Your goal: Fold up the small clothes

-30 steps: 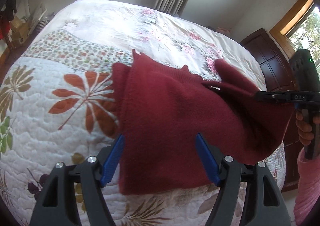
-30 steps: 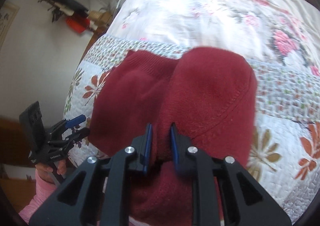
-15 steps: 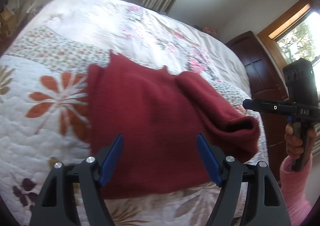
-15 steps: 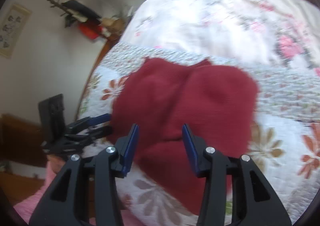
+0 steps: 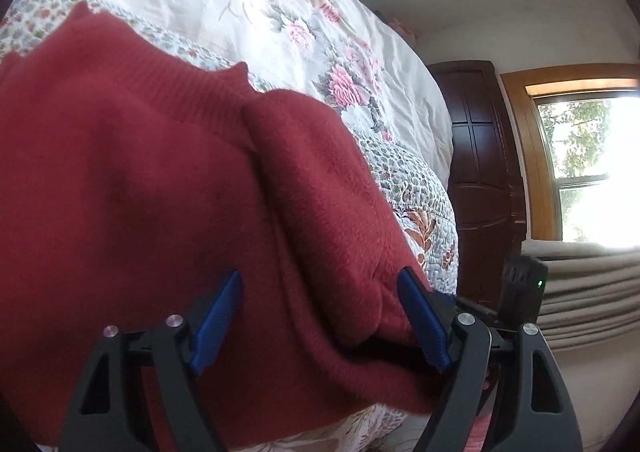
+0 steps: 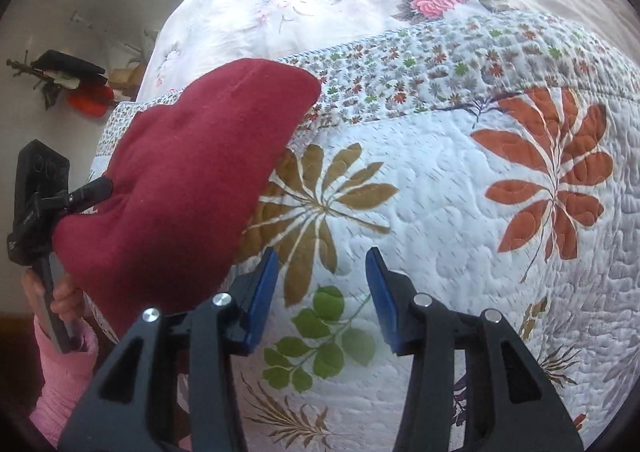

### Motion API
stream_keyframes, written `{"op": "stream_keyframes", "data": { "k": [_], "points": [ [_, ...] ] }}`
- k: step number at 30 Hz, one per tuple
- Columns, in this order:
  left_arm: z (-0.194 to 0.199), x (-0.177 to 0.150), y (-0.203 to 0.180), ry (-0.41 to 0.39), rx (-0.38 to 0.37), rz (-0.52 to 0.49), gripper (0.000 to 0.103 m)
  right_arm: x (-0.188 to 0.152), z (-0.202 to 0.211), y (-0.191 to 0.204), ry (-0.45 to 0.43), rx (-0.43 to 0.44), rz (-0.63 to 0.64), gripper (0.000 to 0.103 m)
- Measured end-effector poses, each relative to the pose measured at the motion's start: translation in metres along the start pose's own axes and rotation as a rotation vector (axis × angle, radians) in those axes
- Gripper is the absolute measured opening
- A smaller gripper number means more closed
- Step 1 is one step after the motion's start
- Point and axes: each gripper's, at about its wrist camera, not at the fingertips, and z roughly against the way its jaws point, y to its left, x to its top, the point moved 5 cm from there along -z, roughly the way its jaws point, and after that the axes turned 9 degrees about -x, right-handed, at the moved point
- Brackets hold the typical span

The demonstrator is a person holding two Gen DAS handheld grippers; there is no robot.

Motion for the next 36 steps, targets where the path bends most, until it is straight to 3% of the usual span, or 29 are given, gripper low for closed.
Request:
{"op": "stream_keyframes", "data": {
  "k": [6,8,10,13,15,18,25,33,36],
  "points": [
    [-0.019,0.001,-0.010,0.030,-0.014,0.001,0.069,-0.004,0.001,-0.014,-0.001,0.015,-0.017,0.046],
    [-0.022,0.002,-0.010,0.029,-0.009,0.009,0.061,-0.004,0.000,-0.015,-0.002,0.020,-0.021,0.046],
    [-0.023,0.003,-0.007,0.025,-0.016,0.029,0.040,-0.004,-0.001,-0.017,0.001,0.026,-0.026,0.046],
    [-0.022,0.004,-0.006,0.005,-0.048,0.054,0.023,-0.007,-0.002,-0.018,0.006,0.032,-0.034,0.046],
    [-0.018,0.005,-0.012,-0.030,-0.035,0.022,0.018,-0.007,-0.003,-0.018,0.009,0.037,-0.036,0.046],
    [-0.005,0.007,-0.026,-0.082,-0.074,-0.014,0.015,-0.009,-0.004,-0.018,0.011,0.039,-0.040,0.046],
    [0.055,0.016,-0.034,-0.166,-0.067,-0.079,0.015,-0.013,-0.006,-0.011,0.012,0.045,-0.031,0.048],
    [0.151,0.022,-0.010,-0.271,0.003,-0.134,0.015,-0.015,-0.010,0.012,0.017,0.060,0.006,0.048],
    [0.167,0.022,0.016,-0.252,0.056,-0.137,0.015,-0.014,-0.010,0.023,0.016,0.066,0.025,0.049]
  ]
}}
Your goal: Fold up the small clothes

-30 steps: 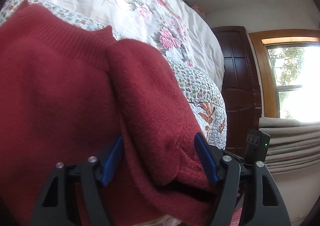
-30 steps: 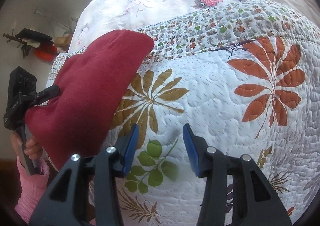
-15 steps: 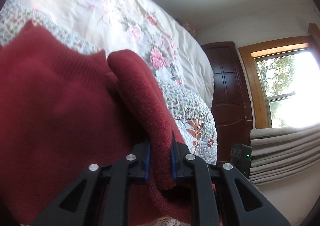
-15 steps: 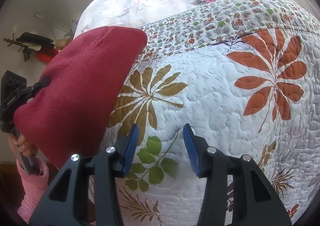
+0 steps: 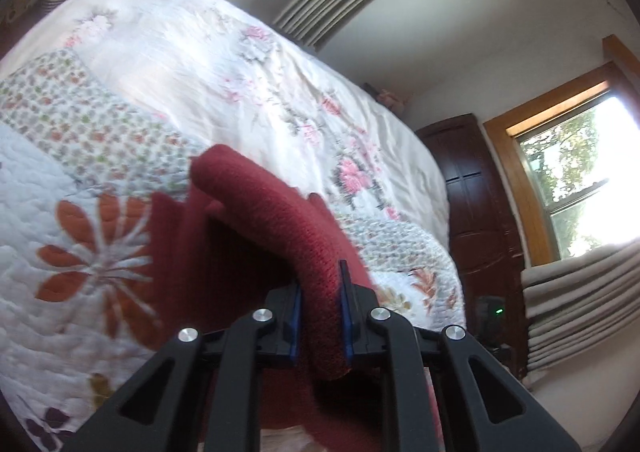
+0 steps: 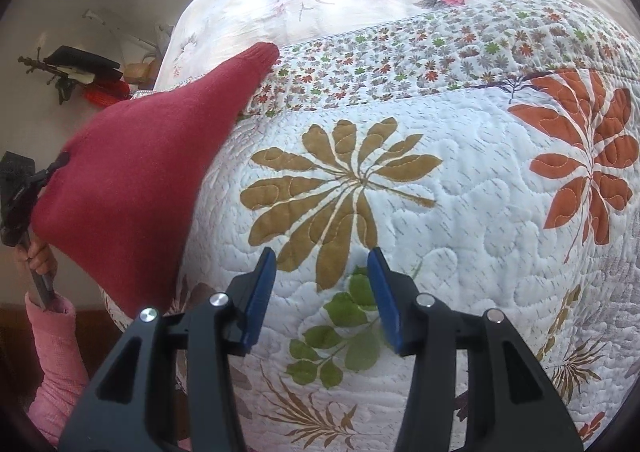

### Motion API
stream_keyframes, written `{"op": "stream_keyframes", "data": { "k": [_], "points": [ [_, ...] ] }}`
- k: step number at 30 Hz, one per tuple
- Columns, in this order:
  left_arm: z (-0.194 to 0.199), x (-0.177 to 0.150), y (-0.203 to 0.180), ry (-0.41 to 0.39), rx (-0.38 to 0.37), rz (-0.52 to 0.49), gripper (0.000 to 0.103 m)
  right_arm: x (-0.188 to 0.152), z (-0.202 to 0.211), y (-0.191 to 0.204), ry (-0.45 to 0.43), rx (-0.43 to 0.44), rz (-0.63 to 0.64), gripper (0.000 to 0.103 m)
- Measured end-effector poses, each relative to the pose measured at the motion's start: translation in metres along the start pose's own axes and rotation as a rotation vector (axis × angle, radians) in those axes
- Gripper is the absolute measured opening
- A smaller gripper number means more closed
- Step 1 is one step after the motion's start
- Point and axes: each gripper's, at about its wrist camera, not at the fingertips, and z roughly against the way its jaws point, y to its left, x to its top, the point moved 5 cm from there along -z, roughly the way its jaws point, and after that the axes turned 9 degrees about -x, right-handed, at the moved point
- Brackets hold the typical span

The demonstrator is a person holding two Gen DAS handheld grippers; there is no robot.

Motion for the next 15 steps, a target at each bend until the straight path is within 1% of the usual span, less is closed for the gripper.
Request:
{"op": "stream_keyframes", "data": {
  "k": [1,5,7,9,11,12,14,15],
  "points": [
    [-0.001,-0.003,0.011,0.010,0.012,0.011,0.015,0.000,0.000,0.005,-0.001,0.002,0.009,0.049],
    [-0.020,-0.029,0.064,0.095,0.062,0.084,0.015,-0.001,-0.001,0.032,0.001,0.018,0.062,0.051],
    [-0.033,-0.045,0.079,0.125,0.077,0.102,0.016,-0.004,-0.002,0.046,0.004,0.025,0.086,0.051],
    [-0.036,-0.051,0.085,0.106,0.061,0.116,0.017,-0.007,-0.004,0.056,0.009,0.030,0.104,0.051],
    [-0.031,-0.051,0.083,0.090,0.052,0.131,0.021,-0.009,-0.005,0.067,0.016,0.036,0.118,0.051],
    [-0.027,-0.051,0.081,0.087,0.061,0.134,0.023,-0.011,-0.005,0.072,0.018,0.046,0.122,0.052],
    [-0.014,-0.052,0.074,0.078,0.085,0.110,0.034,-0.013,-0.004,0.083,0.019,0.089,0.126,0.055],
    [-0.006,-0.052,0.069,0.070,0.091,0.089,0.050,-0.014,-0.004,0.088,0.020,0.110,0.128,0.055]
  ]
}}
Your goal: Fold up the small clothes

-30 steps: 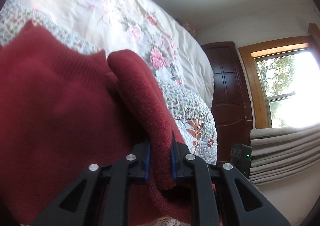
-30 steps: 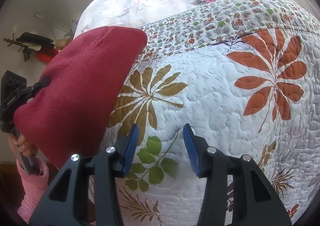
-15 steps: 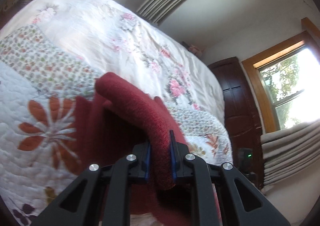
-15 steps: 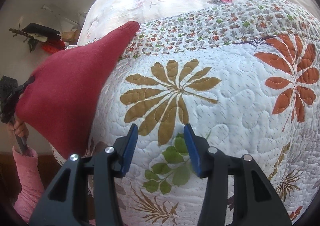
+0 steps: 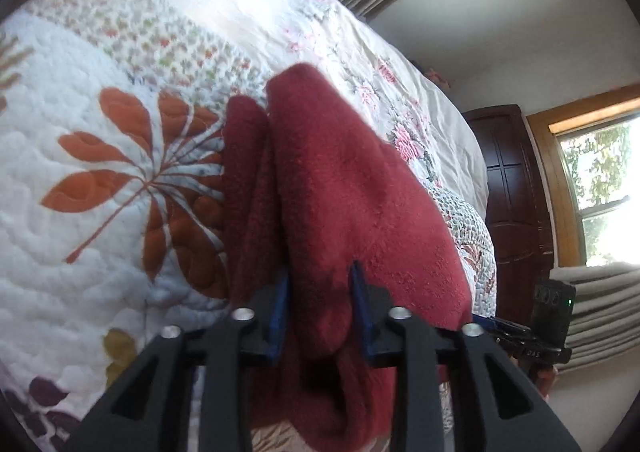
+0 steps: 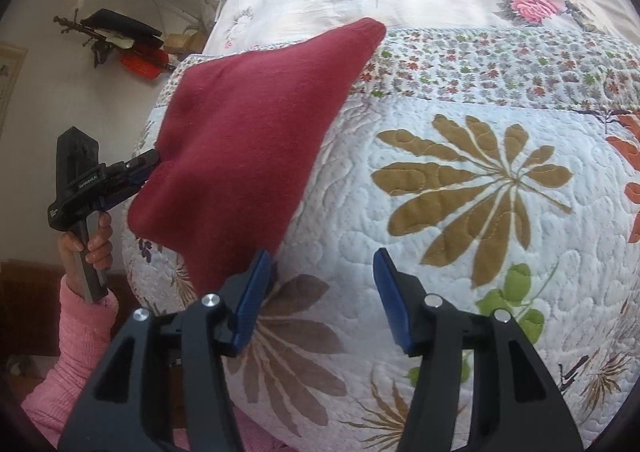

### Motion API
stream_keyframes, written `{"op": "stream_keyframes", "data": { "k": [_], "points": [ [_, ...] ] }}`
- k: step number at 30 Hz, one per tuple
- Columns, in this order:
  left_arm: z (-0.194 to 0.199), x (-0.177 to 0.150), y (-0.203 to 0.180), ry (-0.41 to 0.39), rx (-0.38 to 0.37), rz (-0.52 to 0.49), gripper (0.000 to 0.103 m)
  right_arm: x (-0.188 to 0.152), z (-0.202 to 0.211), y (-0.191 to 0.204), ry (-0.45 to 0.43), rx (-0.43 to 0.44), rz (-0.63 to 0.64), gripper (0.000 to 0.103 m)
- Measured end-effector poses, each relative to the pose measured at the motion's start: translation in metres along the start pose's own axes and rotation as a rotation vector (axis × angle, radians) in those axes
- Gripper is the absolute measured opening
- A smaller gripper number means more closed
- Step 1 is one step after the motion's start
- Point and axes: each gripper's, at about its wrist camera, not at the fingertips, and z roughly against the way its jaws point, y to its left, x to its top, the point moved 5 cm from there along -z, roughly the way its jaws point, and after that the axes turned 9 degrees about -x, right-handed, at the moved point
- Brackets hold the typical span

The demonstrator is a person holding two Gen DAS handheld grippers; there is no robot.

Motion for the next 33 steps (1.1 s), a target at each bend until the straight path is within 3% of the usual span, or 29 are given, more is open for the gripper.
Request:
{"op": "stream_keyframes", "data": {
  "k": [1,5,8,11,12,14,16,23,26,28,30,31,33],
  "points": [
    [0.008,-0.003,-0.005,-0.010,-0.001,-0.018,0.061,-0.001,0.000,0.006,0.000,0.018,0.003,0.055],
    [0.032,-0.023,-0.024,-0.012,-0.067,-0.039,0.072,-0.002,-0.003,0.024,0.006,0.039,0.024,0.056],
    [0.025,-0.035,-0.026,0.033,-0.046,-0.031,0.074,-0.003,-0.011,0.032,0.018,0.043,0.033,0.056],
    [0.011,-0.043,-0.029,0.066,-0.090,-0.002,0.072,-0.004,-0.018,0.035,0.030,0.040,0.026,0.056],
    [0.007,-0.046,-0.026,0.073,-0.079,0.003,0.070,-0.004,-0.020,0.036,0.032,0.038,0.025,0.057],
    [-0.001,-0.050,-0.023,0.090,-0.042,0.004,0.046,-0.004,-0.019,0.037,0.031,0.032,0.026,0.057],
    [-0.005,-0.053,-0.022,0.104,-0.036,0.004,0.008,-0.005,-0.019,0.039,0.028,0.026,0.029,0.058],
    [0.044,-0.053,-0.022,-0.038,-0.020,-0.054,0.006,-0.013,-0.008,0.041,0.010,0.030,0.047,0.060],
    [0.037,-0.062,0.001,0.014,0.022,-0.042,0.006,-0.016,-0.009,0.044,0.015,0.055,0.047,0.061],
    [0.019,-0.068,0.013,0.065,0.007,-0.009,0.006,-0.015,-0.015,0.047,0.029,0.082,0.035,0.062],
    [0.010,-0.073,0.021,0.066,-0.006,0.005,0.007,-0.015,-0.026,0.052,0.057,0.095,0.030,0.062],
    [0.008,-0.072,0.023,0.059,-0.017,0.022,0.007,-0.017,-0.036,0.053,0.081,0.092,0.026,0.060],
    [0.010,-0.069,0.022,0.047,-0.041,0.046,0.007,-0.022,-0.048,0.057,0.120,0.097,0.025,0.035]
  ]
}}
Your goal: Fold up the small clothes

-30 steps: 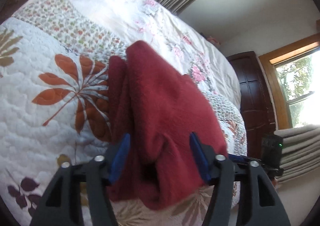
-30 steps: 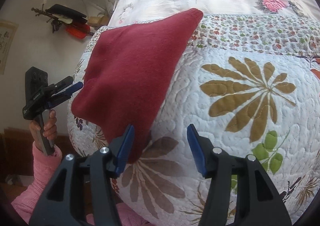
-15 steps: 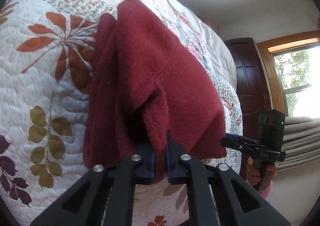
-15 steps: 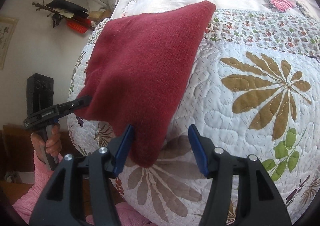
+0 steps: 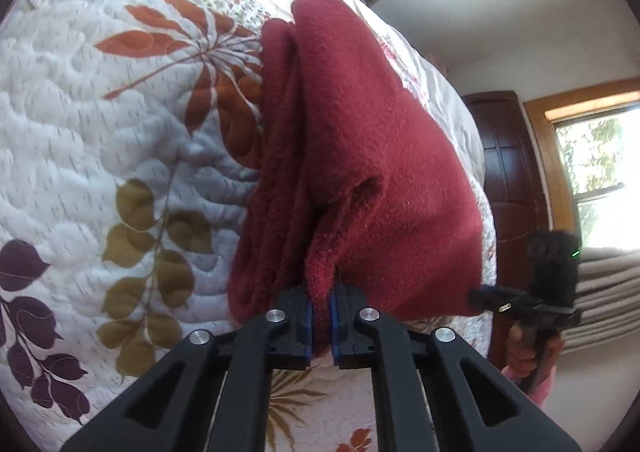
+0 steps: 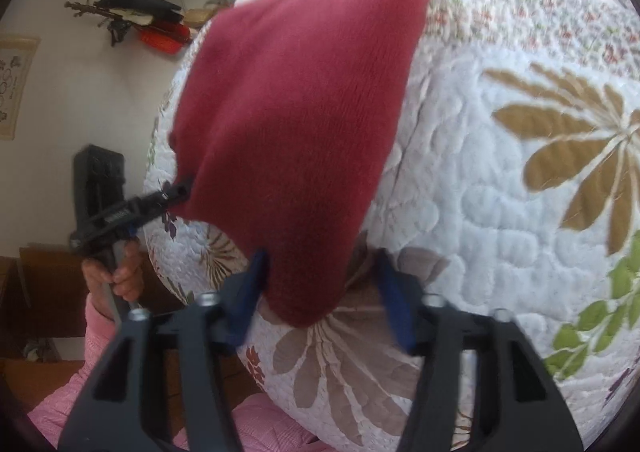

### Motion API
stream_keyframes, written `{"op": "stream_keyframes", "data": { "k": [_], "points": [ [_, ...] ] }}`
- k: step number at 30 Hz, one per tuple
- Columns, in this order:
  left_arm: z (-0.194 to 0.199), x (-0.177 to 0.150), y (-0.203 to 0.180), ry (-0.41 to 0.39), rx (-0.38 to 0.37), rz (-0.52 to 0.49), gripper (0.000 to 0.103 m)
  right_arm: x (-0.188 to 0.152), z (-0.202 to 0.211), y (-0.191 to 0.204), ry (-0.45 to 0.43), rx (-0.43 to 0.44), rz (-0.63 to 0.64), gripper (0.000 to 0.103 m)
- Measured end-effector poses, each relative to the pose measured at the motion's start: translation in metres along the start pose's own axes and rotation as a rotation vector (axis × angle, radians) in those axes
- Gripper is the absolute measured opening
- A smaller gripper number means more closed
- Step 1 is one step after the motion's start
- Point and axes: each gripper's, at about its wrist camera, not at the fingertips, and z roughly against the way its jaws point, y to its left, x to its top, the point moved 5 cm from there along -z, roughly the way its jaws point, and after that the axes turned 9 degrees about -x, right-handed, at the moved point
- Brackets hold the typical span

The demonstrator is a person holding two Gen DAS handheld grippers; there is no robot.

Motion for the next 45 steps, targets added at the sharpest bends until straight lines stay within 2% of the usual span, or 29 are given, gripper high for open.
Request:
{"op": "stream_keyframes", "data": {
  "k": [1,2,4,8,12,13,14,15,16,17,18,21,24,29,33,35,37,40,43,45],
  "points": [
    [0.005,0.002,-0.004,-0.010,0.002,-0.017,0.007,-0.004,-0.001,0.004,0.000,0.015,0.012,0.031],
    [0.008,0.006,-0.006,-0.016,0.009,-0.037,0.007,-0.006,0.001,0.007,-0.018,-0.006,0.037,0.027],
    [0.014,0.010,-0.008,-0.021,0.019,-0.063,0.008,-0.010,0.003,0.010,-0.040,-0.046,0.075,0.025],
    [0.002,0.009,0.005,0.004,0.050,-0.060,0.009,-0.017,-0.017,0.009,-0.022,-0.137,0.111,0.025],
    [-0.004,0.010,0.005,0.011,0.043,-0.056,0.011,-0.015,-0.013,0.000,-0.016,-0.076,0.069,0.027],
    [-0.003,0.010,0.000,0.016,0.036,-0.063,0.015,-0.015,-0.007,0.001,-0.021,-0.061,0.075,0.029],
    [0.001,0.010,-0.003,0.022,0.028,-0.073,0.016,-0.014,0.000,0.002,-0.032,-0.061,0.084,0.037],
    [0.006,0.010,-0.004,0.026,0.022,-0.080,0.024,-0.013,0.007,0.003,-0.044,-0.066,0.088,0.041],
    [0.011,0.015,-0.012,0.023,0.023,-0.091,0.037,-0.011,0.017,0.003,-0.070,-0.085,0.096,0.053],
    [0.018,0.016,-0.018,0.014,0.024,-0.105,0.045,-0.008,0.027,0.002,-0.101,-0.112,0.104,0.056],
    [0.027,0.020,-0.026,-0.011,0.037,-0.129,0.060,-0.005,0.034,0.001,-0.120,-0.132,0.108,0.056],
    [0.045,0.038,-0.044,-0.065,0.046,-0.190,0.064,0.009,0.049,-0.005,-0.154,-0.137,0.091,0.060],
    [0.043,0.067,-0.053,-0.083,0.083,-0.199,0.069,0.022,0.049,-0.011,-0.155,-0.158,0.071,0.061],
    [0.001,0.123,-0.038,-0.053,0.167,-0.131,0.069,0.031,0.032,-0.011,-0.143,-0.157,0.042,0.061],
    [-0.023,0.142,-0.039,-0.042,0.111,-0.100,0.063,0.031,0.027,-0.013,-0.130,-0.158,0.039,0.061],
    [-0.031,0.145,-0.041,-0.036,0.109,-0.096,0.052,0.031,0.025,-0.016,-0.126,-0.158,0.035,0.061],
    [-0.038,0.149,-0.039,-0.034,0.139,-0.106,0.021,0.033,0.025,-0.016,-0.127,-0.158,0.033,0.061],
    [-0.034,0.149,-0.040,-0.075,0.124,-0.127,0.012,0.034,0.024,-0.013,-0.127,-0.156,0.038,0.061],
    [-0.010,0.143,-0.043,-0.163,0.138,-0.156,0.011,0.034,0.022,-0.011,-0.127,-0.147,0.038,0.062],
    [-0.012,0.139,-0.028,-0.145,0.168,-0.142,0.011,0.035,0.020,-0.011,-0.124,-0.145,0.041,0.063]
  ]
}}
